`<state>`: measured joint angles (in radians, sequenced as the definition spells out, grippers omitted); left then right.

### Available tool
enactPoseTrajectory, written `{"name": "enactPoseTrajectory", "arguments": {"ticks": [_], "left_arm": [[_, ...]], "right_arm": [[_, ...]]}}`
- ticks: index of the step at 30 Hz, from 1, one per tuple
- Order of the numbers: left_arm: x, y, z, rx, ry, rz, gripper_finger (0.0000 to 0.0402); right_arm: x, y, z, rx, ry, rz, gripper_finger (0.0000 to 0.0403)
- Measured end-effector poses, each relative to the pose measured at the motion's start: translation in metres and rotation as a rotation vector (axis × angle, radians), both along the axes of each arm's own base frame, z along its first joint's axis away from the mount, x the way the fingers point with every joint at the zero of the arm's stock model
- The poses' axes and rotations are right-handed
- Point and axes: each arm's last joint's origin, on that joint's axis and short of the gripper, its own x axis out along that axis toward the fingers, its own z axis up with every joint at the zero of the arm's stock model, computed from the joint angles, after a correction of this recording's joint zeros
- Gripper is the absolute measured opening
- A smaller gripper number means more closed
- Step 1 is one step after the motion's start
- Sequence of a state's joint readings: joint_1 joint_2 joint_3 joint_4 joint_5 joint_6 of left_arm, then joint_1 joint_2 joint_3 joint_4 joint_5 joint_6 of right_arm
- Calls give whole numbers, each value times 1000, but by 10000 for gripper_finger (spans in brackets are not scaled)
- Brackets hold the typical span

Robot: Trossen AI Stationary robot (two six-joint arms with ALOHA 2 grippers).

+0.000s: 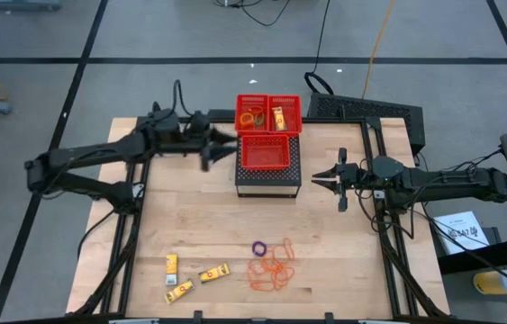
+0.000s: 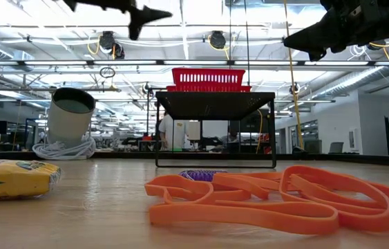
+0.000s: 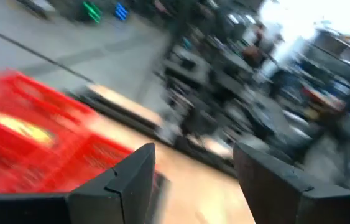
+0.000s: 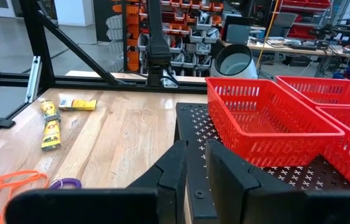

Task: Pick & Place Office Desk Supplies
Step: Put the yellow pack of crayon in the top right red bin on the shelf

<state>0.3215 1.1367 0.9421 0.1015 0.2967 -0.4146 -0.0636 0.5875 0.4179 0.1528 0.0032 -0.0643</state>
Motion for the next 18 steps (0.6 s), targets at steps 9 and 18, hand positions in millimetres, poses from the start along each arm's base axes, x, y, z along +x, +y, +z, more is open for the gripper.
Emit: {"name": "enactPoseTrajectory", "arguments": {"ticks": [9,18], "left_arm": [[-38,-67,1,-102,211,-174,228],[-46,-163,-19,-308,432,-358,227]], "right_arm": [[0,0,0,0,0,0,50],[0,0,0,0,0,0,50]]}}
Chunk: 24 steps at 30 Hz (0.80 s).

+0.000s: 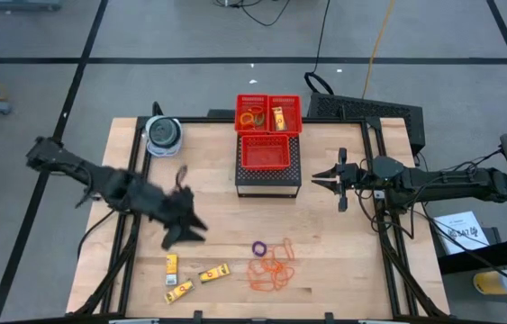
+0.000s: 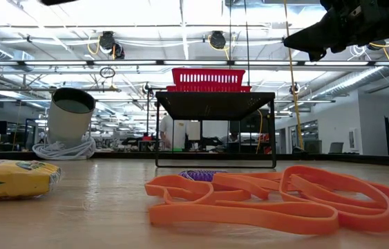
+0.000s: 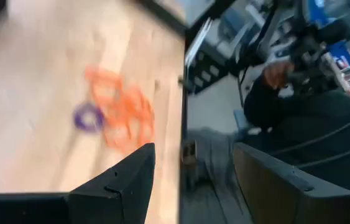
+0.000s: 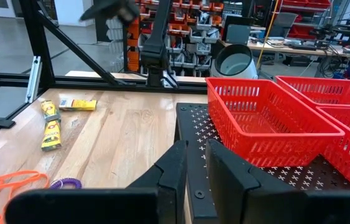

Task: Pick & Place Office Desk Supplies
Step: Put the yellow pack of crayon in the top right red bin on the shelf

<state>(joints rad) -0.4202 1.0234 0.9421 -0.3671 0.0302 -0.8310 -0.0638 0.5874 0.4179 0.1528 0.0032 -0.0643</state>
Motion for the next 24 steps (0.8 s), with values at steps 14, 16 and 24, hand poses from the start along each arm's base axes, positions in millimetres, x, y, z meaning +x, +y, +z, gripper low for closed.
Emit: {"name": "enactPoseTrajectory", "arguments": {"ticks": [14,16,24], "left_arm": [[-4,-96,-79,-316,717,188,228],[-11,-100,-88,-327,828,282,227],[-26,-103,-118,-286,1089,646,227]], "right_arm": [[0,0,0,-1,0,1,50],[0,0,0,-1,0,0,50],[0,0,0,-3,0,1,50]]}}
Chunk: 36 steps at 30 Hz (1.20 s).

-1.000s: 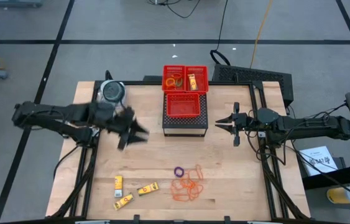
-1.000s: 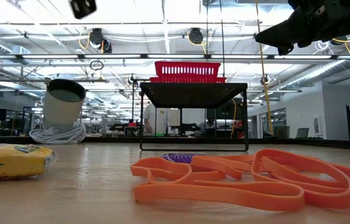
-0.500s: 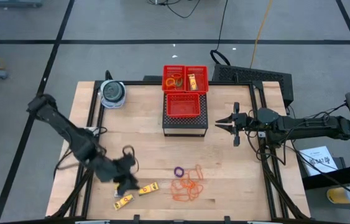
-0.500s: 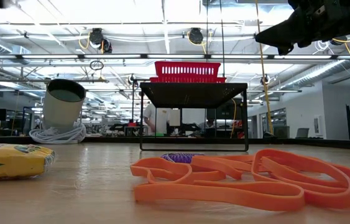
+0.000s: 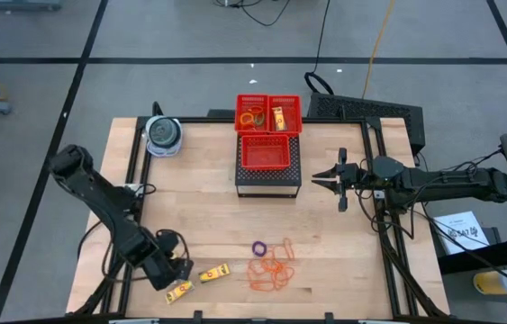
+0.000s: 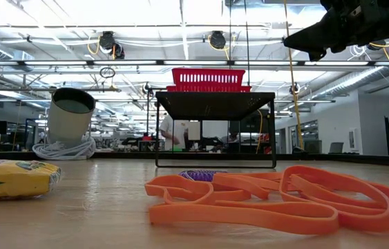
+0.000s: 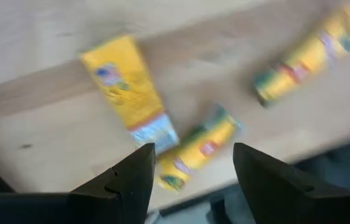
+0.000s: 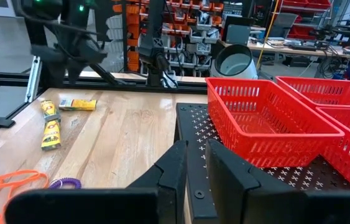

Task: Pick & Place Office Desk Supplies
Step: Put the yellow pack of crayon in the top right red bin on the shelf

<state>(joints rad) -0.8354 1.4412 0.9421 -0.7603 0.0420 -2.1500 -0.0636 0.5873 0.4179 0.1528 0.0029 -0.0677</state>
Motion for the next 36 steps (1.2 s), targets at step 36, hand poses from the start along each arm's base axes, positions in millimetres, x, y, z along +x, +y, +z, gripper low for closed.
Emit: {"name": "enactPoseTrajectory", "arguments": {"ticks": [36], "left_arm": [[41,21,-70,207,229,-84,144]], "right_arm": [[0,0,0,3,-4,3,50]]}}
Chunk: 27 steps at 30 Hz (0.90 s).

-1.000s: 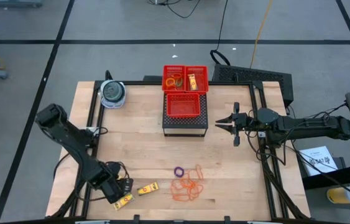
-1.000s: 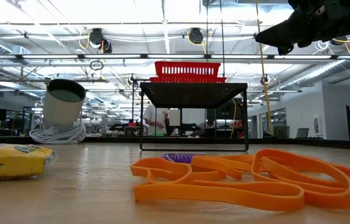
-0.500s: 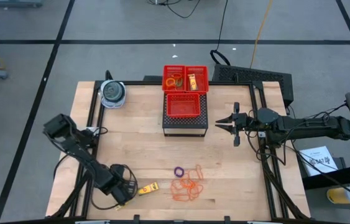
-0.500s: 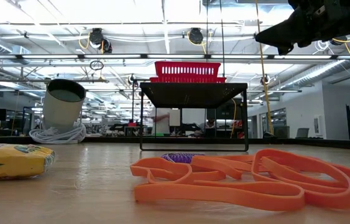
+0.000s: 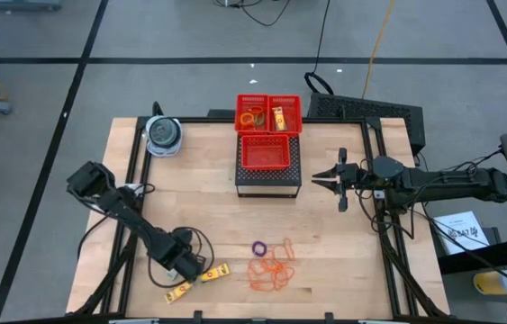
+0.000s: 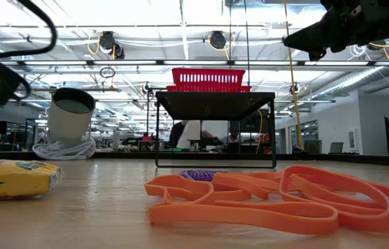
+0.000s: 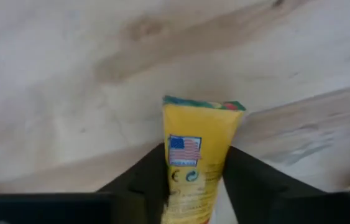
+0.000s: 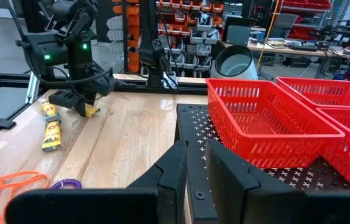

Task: Pick & Place Office Desk Supplies
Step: Put the yellow pack of crayon in the top right red bin on the shelf

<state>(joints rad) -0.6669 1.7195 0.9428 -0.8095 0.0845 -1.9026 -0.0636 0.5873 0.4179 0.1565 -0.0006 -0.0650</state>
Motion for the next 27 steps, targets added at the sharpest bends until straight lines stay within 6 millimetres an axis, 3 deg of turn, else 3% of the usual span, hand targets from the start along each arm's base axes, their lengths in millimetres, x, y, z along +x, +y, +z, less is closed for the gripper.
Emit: {"name": "enactPoseTrajectory", "arguments": {"ticks": [5,10,16,20,27], "left_arm": [[8,12,1,22,-17,-47,83],[15,29,8,94,-87,-78,78],[24,53,44,253,-351,-105,102],[35,66,74,401,-615,-181,100],[69,76,114,635,-995,-399,96]], "right_arm": [[0,0,0,0,0,0,50],[0,0,0,1,0,0,50],[0,0,1,27,-14,-2,50],[1,0,5,60,-55,3,50],[12,5,7,117,-97,204,50]]}}
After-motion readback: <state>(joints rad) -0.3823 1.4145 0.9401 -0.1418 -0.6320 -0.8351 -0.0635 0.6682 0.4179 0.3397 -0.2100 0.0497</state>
